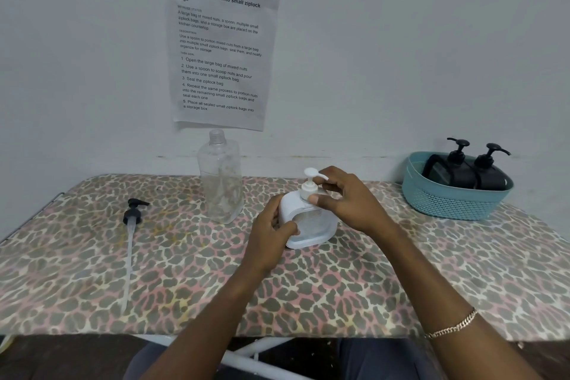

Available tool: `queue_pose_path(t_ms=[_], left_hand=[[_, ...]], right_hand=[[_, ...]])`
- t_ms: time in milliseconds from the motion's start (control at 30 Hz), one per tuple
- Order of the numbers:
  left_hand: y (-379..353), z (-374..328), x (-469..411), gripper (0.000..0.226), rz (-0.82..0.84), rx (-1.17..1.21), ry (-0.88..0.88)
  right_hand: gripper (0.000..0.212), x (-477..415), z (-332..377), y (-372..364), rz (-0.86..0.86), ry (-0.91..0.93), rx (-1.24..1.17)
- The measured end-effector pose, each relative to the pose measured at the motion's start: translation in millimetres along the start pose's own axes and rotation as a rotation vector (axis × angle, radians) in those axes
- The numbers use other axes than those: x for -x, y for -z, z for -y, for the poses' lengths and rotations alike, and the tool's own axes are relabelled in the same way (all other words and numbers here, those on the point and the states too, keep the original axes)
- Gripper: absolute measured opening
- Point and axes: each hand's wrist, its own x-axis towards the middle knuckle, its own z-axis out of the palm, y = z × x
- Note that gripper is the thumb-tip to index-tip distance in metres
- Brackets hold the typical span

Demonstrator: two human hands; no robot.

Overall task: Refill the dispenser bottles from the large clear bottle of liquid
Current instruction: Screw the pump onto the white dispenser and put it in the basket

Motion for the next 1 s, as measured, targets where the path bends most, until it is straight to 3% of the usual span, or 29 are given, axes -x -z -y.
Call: queue_pose_path(t_ms=[333,400,533,600,767,933,1000], left_hand=[[0,-3,3,0.054,0.009,0.011,-0.025],[0,-5,4,0.055,0.008,0.01,-0.024],[0,-3,2,0.058,0.003,0.006,-0.015],[0,-1,2,0.059,0.004,-0.001,-0.021],[0,-2,3,0.057,0.002,-0.015,-0.039],[0,-1,2,0.058,0.003,-0.017,-0.04],[0,-1,2,0.058,0.007,-0.021,-0.051]], right_hand=[[0.038,1,1,-18,-0.153,-0.085,0.013],[0.036,3,1,-17,-0.124,-0.088,-0.011],[0.036,7,-4,-5,0.027,-0.047,-0.293],[0.032,7,-7,-6,-0.03,-0.066,-0.371],[0.035,4,-7,-18,-0.136,-0.081,-0.284],[0.032,3,-12,-9,0.02,-0.106,-0.424],[0.027,2,-12,-9,-0.01,-0.107,-0.433]])
